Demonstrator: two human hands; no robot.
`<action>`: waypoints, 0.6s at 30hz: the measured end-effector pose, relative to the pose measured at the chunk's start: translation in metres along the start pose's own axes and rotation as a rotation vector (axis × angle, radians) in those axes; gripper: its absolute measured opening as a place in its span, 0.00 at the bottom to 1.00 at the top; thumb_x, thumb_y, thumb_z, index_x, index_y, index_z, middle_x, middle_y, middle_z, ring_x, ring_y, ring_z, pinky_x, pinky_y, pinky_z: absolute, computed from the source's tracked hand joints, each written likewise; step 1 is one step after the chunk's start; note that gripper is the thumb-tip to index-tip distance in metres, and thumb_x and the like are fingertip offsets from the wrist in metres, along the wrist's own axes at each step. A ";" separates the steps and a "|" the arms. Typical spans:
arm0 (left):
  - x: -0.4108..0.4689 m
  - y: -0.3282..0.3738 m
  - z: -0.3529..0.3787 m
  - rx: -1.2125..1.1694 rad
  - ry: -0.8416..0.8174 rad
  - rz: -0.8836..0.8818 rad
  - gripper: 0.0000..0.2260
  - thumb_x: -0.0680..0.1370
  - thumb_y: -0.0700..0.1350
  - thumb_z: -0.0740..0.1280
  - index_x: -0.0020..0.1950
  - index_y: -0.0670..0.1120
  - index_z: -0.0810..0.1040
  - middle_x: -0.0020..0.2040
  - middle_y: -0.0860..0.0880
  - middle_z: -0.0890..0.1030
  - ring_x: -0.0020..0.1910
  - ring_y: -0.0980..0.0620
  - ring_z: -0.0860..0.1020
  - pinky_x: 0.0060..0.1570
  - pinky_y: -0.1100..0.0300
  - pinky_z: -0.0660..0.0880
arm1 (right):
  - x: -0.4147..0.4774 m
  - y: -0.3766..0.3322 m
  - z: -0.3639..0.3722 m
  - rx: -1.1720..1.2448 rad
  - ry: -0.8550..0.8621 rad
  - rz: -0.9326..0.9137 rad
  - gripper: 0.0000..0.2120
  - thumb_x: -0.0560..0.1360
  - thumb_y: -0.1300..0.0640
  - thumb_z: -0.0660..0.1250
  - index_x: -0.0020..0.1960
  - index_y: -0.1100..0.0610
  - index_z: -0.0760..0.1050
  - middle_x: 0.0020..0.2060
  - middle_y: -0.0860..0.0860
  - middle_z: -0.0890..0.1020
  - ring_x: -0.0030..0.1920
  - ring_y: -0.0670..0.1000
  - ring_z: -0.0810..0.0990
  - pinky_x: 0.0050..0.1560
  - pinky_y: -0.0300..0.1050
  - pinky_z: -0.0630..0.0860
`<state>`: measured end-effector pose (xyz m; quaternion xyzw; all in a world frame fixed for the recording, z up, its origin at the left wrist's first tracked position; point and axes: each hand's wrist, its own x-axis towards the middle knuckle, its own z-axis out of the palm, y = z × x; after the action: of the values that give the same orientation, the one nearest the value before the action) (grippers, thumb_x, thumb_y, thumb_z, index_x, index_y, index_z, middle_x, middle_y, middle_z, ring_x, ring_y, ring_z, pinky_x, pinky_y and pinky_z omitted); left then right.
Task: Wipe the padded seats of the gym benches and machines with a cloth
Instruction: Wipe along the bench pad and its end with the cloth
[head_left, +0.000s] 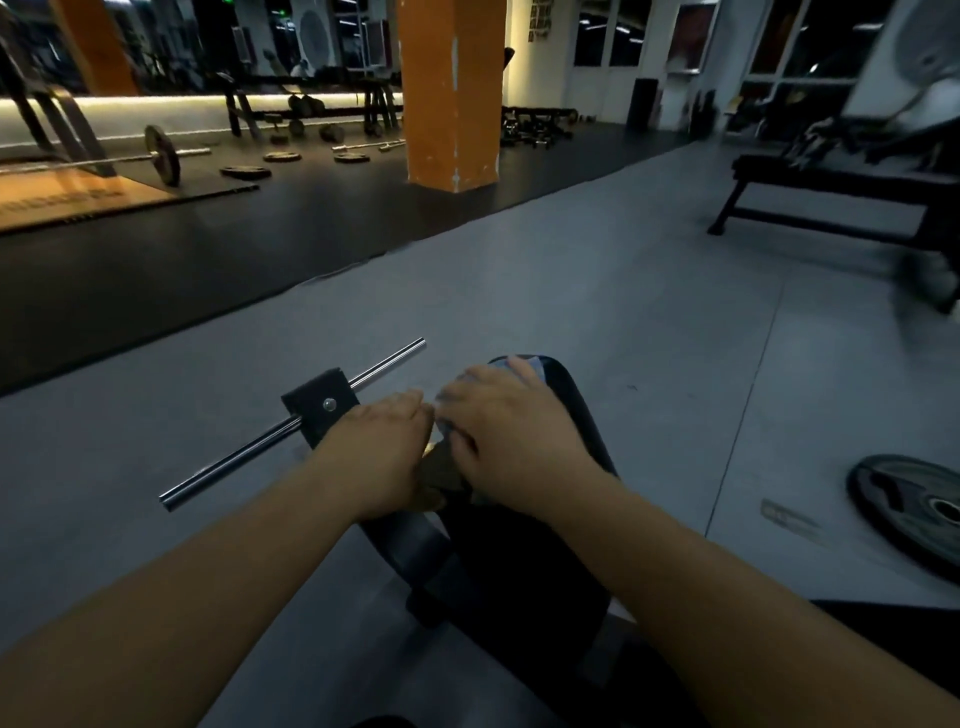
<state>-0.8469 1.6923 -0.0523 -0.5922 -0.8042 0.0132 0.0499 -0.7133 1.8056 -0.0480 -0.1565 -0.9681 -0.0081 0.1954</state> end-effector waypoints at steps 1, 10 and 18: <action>0.002 0.000 -0.004 0.010 0.040 -0.002 0.30 0.68 0.64 0.70 0.61 0.48 0.68 0.59 0.50 0.71 0.58 0.49 0.75 0.51 0.56 0.70 | 0.015 0.009 -0.003 0.069 0.014 0.107 0.17 0.75 0.46 0.53 0.49 0.50 0.80 0.49 0.49 0.83 0.54 0.53 0.79 0.63 0.55 0.72; 0.042 0.024 -0.050 -0.207 -0.122 0.064 0.33 0.71 0.40 0.66 0.74 0.48 0.58 0.69 0.49 0.69 0.66 0.48 0.70 0.54 0.55 0.69 | 0.043 0.060 0.013 0.638 0.087 0.797 0.18 0.81 0.52 0.54 0.53 0.56 0.81 0.56 0.55 0.83 0.55 0.57 0.79 0.57 0.50 0.74; 0.052 0.028 -0.040 -0.170 -0.307 0.067 0.44 0.75 0.45 0.65 0.80 0.41 0.37 0.81 0.42 0.49 0.79 0.44 0.53 0.75 0.47 0.58 | -0.022 -0.026 0.021 0.855 0.272 0.994 0.28 0.81 0.41 0.48 0.80 0.42 0.51 0.81 0.44 0.49 0.80 0.43 0.44 0.77 0.40 0.40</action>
<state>-0.8316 1.7489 -0.0115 -0.6116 -0.7805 0.0371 -0.1242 -0.7104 1.7761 -0.0747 -0.4901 -0.6657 0.4474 0.3412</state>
